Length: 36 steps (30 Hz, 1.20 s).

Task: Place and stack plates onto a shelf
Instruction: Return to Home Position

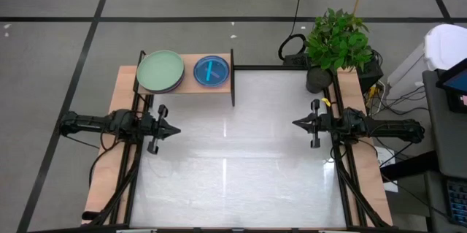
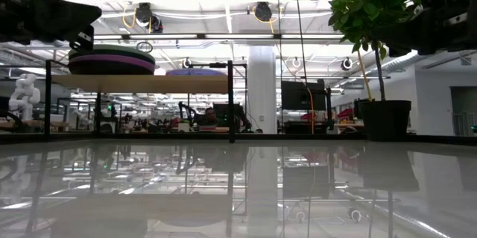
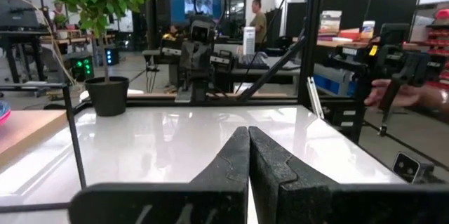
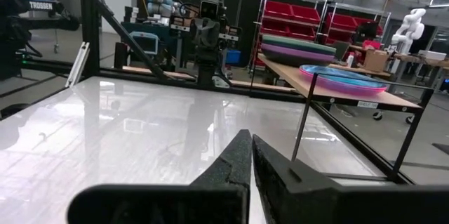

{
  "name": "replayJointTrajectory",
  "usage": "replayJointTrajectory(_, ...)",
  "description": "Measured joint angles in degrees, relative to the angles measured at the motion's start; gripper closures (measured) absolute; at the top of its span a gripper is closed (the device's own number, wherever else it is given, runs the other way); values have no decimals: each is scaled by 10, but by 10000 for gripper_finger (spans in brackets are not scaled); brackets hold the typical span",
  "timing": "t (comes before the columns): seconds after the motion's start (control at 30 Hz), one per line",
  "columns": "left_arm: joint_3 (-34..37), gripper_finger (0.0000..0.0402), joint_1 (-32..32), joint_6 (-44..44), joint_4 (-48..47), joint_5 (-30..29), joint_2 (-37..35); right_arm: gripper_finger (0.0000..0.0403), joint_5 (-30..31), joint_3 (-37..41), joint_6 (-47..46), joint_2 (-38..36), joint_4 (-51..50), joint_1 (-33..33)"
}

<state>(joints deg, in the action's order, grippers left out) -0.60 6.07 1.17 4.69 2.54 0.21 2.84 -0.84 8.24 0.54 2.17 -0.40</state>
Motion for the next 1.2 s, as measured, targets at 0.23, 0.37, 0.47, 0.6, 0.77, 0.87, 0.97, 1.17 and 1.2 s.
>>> replayJointTrajectory(0.23,0,401,0,-7,-15,0,0,403,0,0,0,0,0,0)
replayJointTrajectory(0.37,0,401,0,-11,-31,0,0,403,0,0,0,0,1,0)
replayJointTrajectory(0.47,0,401,0,-30,-38,0,1,403,0,0,0,0,1,0)
replayJointTrajectory(0.6,0,393,0,-56,-37,0,2,403,0,0,0,0,1,0)
replayJointTrajectory(0.77,0,388,0,-54,-37,0,2,403,0,0,-1,0,1,0)
replayJointTrajectory(0.87,0,387,0,-54,-37,0,2,403,0,0,-1,0,1,0)
replayJointTrajectory(0.97,0,386,0,-54,-37,0,2,403,0,0,-1,0,1,0)
replayJointTrajectory(1.17,0,385,0,-54,-37,0,2,403,0,0,-1,0,1,0)
replayJointTrajectory(1.2,0,385,0,-54,-37,0,2,403,0,0,-1,0,1,0)
